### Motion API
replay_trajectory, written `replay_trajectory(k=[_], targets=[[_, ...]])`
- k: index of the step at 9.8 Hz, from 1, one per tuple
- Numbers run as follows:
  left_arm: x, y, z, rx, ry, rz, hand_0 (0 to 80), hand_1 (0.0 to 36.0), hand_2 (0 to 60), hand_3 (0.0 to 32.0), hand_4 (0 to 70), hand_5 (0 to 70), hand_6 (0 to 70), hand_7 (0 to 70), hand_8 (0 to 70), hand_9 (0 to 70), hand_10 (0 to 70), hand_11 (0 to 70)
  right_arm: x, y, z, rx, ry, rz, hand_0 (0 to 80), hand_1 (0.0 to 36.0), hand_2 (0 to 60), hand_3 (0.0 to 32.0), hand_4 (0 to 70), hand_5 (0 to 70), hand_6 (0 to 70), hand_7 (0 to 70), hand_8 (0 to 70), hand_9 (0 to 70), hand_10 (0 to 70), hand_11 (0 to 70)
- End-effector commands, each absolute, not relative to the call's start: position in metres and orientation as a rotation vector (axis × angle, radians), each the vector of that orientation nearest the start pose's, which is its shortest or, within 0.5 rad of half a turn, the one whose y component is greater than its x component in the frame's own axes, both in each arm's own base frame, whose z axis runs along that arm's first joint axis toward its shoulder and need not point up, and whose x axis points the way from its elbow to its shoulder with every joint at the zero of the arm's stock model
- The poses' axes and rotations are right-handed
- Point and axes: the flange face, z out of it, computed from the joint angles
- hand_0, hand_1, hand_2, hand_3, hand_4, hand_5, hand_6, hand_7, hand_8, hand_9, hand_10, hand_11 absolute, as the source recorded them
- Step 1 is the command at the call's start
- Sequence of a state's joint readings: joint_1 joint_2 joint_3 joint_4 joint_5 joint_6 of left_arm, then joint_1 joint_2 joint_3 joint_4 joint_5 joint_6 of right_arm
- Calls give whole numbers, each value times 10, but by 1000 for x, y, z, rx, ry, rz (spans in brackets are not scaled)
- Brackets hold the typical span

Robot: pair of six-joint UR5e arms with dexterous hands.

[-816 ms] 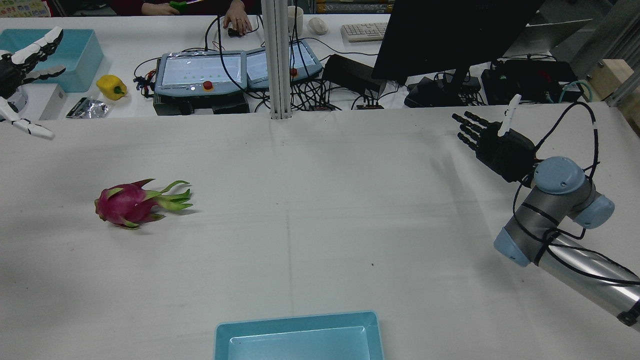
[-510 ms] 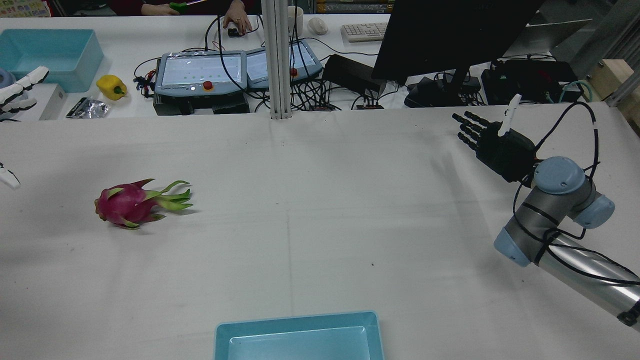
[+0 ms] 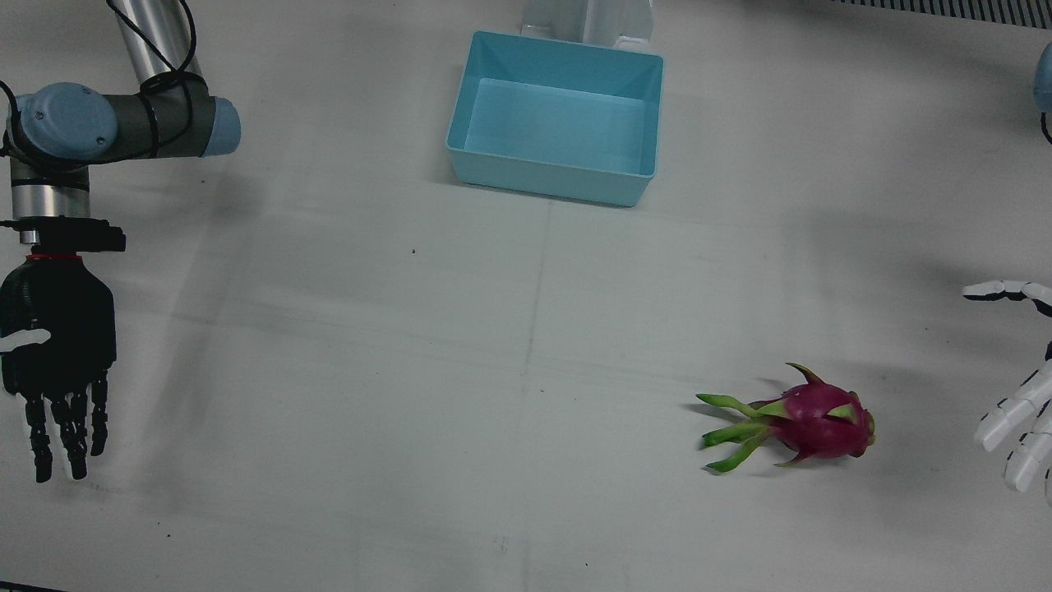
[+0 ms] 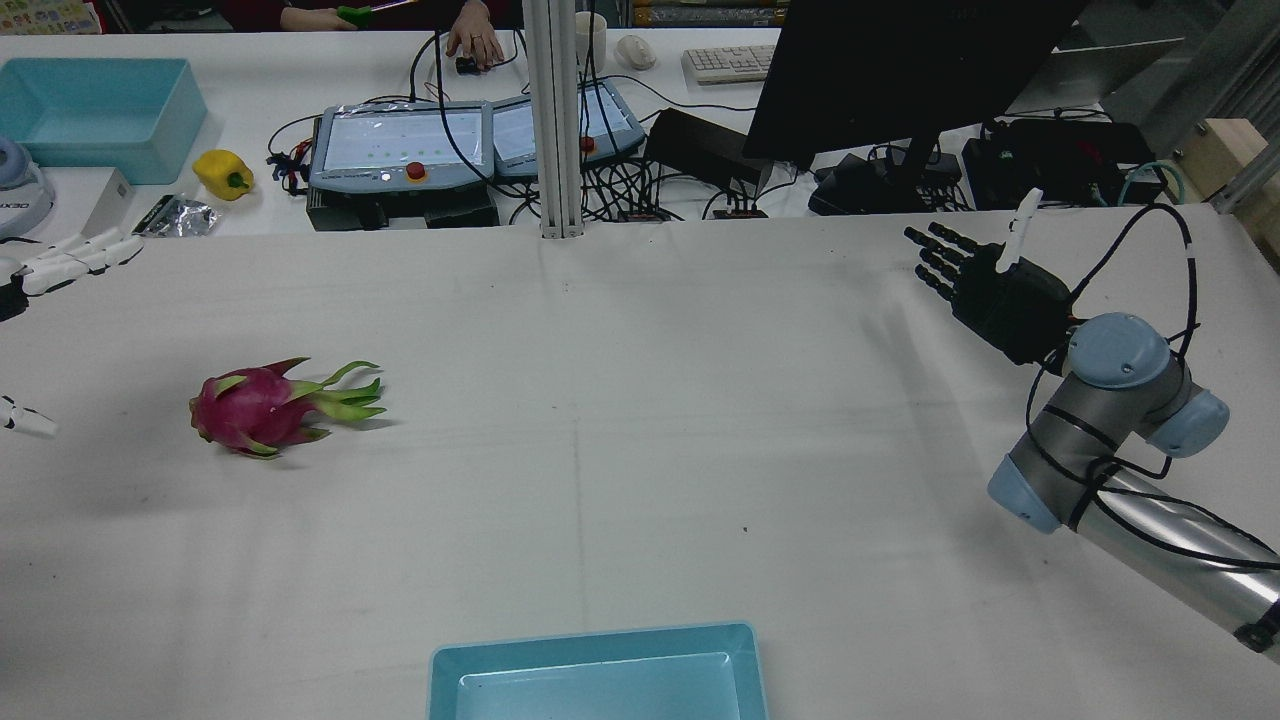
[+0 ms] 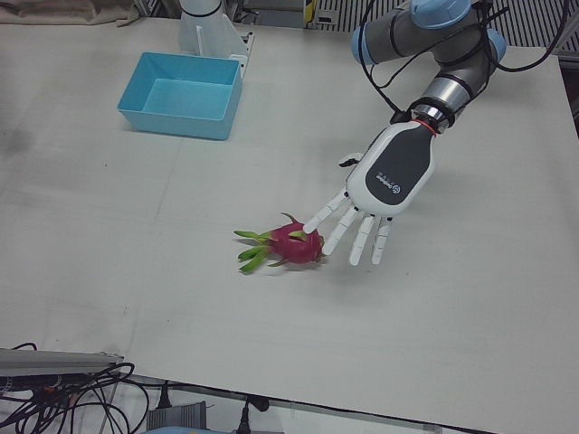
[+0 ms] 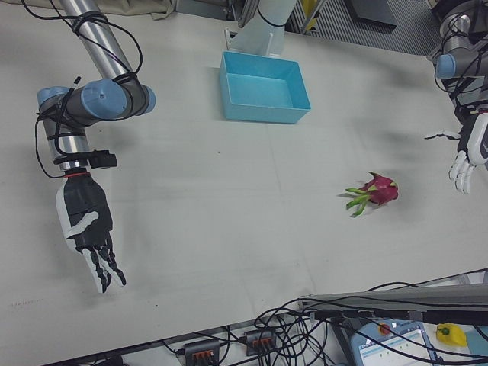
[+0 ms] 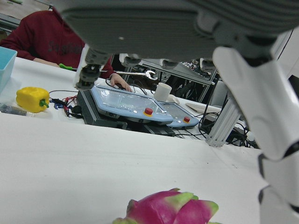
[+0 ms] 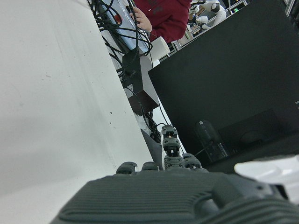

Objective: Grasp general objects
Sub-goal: 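Move the left hand toward the pink dragon fruit on the table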

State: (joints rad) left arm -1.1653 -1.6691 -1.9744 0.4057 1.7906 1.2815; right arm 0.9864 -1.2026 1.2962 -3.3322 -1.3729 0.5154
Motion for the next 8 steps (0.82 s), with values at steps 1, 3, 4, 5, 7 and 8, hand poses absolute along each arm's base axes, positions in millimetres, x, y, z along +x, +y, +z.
replay_trajectory(k=[1,3,4,5,7,8], targets=[[152,-504,416,429,1555,-901,571,295,246,244,0,0,0,0,0,0,0,0,-221,-611,631,879,1863,-2262,0,0,0,0,0,0,0,0,0,0,0,0],[160,-511,410,476,1608,-896,557,298,307,266,0,0,0,0,0,0,0,0,-221,-611,631,879,1863,-2262,0,0,0,0,0,0,0,0,0,0,0,0],[170,-512,422,507,1613,-898,540,260,221,282,0,0,0,0,0,0,0,0,-221,-611,631,879,1863,-2262,0,0,0,0,0,0,0,0,0,0,0,0],[189,-507,431,548,1615,-904,523,226,160,296,0,0,0,0,0,0,0,0,-221,-611,631,879,1863,-2262,0,0,0,0,0,0,0,0,0,0,0,0],[284,-487,452,511,1574,-848,540,184,1,320,0,0,0,0,0,0,0,0,-221,-611,631,879,1863,-2262,0,0,0,0,0,0,0,0,0,0,0,0],[291,-497,453,529,1558,-880,540,220,88,320,0,0,0,0,0,0,0,0,-221,-610,631,878,1862,-2264,0,0,0,0,0,0,0,0,0,0,0,0]])
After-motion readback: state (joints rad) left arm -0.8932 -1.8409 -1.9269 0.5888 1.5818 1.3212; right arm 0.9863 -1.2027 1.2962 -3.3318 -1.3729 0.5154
